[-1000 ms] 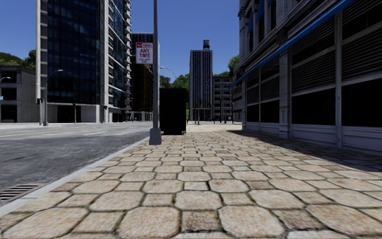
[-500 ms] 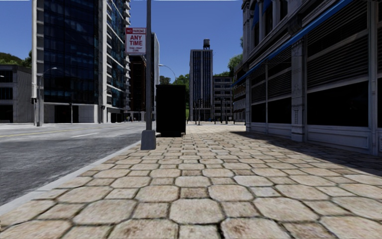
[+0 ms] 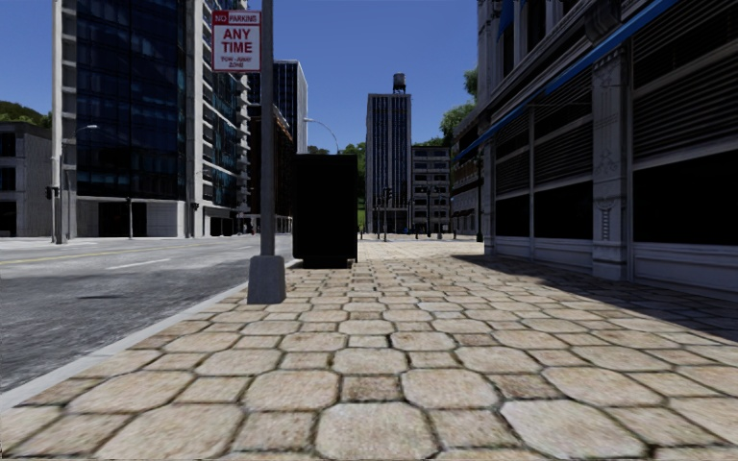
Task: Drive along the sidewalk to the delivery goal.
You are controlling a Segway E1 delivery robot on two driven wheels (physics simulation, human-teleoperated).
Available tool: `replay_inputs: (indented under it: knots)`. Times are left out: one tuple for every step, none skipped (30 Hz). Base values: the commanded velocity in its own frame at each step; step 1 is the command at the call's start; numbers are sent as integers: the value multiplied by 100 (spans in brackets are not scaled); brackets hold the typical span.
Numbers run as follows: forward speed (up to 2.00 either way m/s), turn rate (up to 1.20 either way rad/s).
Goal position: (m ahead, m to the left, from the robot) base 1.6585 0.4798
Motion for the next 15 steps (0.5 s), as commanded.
replay_inputs:
  knots:
    - [186,0]
    - [182,0]
    - [182,0]
    - [180,0]
    - [179,0]
    - [179,0]
    - [179,0]
    - [178,4]
    - [175,11]
    - [172,13]
    - [171,7]
    - [170,0]
    - [170,0]
    - [170,0]
    - [170,0]
